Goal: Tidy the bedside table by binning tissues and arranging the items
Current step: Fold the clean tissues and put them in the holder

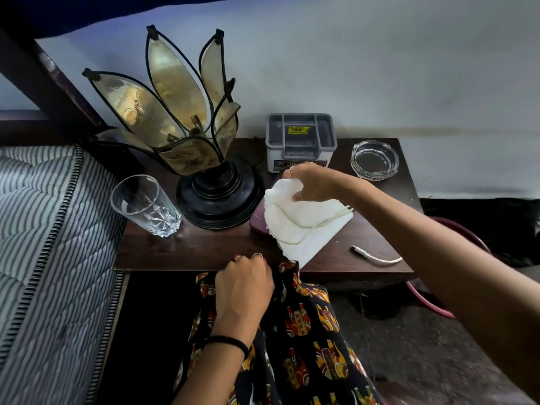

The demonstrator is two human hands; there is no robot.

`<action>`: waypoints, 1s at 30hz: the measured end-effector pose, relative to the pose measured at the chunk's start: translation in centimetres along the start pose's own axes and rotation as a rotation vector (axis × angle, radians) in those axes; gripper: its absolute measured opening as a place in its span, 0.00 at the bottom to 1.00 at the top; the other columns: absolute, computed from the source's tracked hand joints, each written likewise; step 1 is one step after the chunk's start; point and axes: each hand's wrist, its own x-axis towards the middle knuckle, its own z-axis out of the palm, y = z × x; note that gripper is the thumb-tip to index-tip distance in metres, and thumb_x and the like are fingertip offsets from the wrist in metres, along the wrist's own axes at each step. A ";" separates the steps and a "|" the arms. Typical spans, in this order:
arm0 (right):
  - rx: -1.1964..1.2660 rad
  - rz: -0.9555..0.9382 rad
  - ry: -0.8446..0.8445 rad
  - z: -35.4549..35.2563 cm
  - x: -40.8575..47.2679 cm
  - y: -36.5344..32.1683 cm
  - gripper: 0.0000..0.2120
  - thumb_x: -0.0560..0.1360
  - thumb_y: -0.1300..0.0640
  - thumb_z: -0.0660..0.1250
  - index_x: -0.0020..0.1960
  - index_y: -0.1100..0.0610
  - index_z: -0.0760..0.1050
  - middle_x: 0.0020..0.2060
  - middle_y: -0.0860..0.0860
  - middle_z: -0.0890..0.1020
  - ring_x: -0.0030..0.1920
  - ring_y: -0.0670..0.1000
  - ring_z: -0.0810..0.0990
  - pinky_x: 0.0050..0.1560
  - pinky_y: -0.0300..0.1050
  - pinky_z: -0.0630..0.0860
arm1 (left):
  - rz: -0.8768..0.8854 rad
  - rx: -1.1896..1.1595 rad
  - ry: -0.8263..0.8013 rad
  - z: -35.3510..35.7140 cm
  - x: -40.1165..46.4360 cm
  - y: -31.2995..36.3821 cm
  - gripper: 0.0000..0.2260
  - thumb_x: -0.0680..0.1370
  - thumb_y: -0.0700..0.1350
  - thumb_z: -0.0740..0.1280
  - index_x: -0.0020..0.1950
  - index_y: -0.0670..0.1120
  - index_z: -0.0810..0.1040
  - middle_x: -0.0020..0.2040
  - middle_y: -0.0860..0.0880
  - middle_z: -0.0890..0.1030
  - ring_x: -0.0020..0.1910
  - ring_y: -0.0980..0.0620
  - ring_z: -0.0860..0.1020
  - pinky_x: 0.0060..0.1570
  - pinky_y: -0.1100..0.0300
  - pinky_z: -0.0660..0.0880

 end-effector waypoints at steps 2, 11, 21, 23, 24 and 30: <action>0.015 0.004 0.029 0.1 0.0 -0.3 0.21 0.73 0.58 0.70 0.63 0.61 0.72 0.59 0.58 0.77 0.59 0.57 0.73 0.48 0.42 0.64 | 0.002 -0.006 0.007 0.1 0.0 0.0 0.13 0.80 0.49 0.56 0.43 0.49 0.77 0.39 0.49 0.82 0.38 0.48 0.81 0.30 0.57 0.64; 0.227 0.011 0.355 -2.8 -2.7 0.1 0.10 0.73 0.59 0.69 0.54 0.60 0.78 0.43 0.53 0.81 0.40 0.51 0.77 0.36 0.37 0.66 | -0.063 -0.145 0.019 0.0 -0.5 0.0 0.13 0.80 0.51 0.54 0.49 0.49 0.78 0.45 0.50 0.82 0.44 0.47 0.81 0.33 0.56 0.68; 0.952 0.120 0.744 -5.7 -9.6 -1.4 0.08 0.71 0.62 0.71 0.50 0.60 0.79 0.47 0.57 0.85 0.48 0.59 0.83 0.50 0.55 0.80 | -0.234 -0.835 0.299 -6.3 -2.1 0.5 0.17 0.79 0.48 0.61 0.68 0.51 0.72 0.57 0.50 0.82 0.55 0.50 0.80 0.51 0.52 0.78; 1.151 0.146 0.672 -5.2 -11.4 -2.3 0.09 0.71 0.64 0.71 0.51 0.61 0.80 0.48 0.60 0.84 0.49 0.61 0.83 0.53 0.61 0.80 | -0.142 -1.028 0.375 -8.2 -1.9 1.3 0.17 0.79 0.48 0.63 0.67 0.47 0.73 0.57 0.51 0.81 0.51 0.60 0.80 0.51 0.61 0.77; 1.205 0.164 0.634 -4.8 -12.3 -2.6 0.09 0.71 0.65 0.71 0.52 0.62 0.80 0.49 0.60 0.84 0.48 0.60 0.84 0.53 0.60 0.79 | -0.113 -1.099 0.382 -9.1 -1.6 1.7 0.17 0.78 0.49 0.64 0.66 0.46 0.74 0.56 0.52 0.81 0.47 0.67 0.78 0.48 0.70 0.75; 1.419 0.222 0.500 -2.3 -15.6 -4.4 0.11 0.72 0.65 0.69 0.54 0.64 0.79 0.47 0.58 0.85 0.42 0.54 0.84 0.44 0.50 0.81 | -0.113 -1.338 0.185 -11.1 -0.7 3.6 0.23 0.74 0.59 0.67 0.64 0.47 0.75 0.55 0.55 0.80 0.48 0.64 0.78 0.42 0.72 0.71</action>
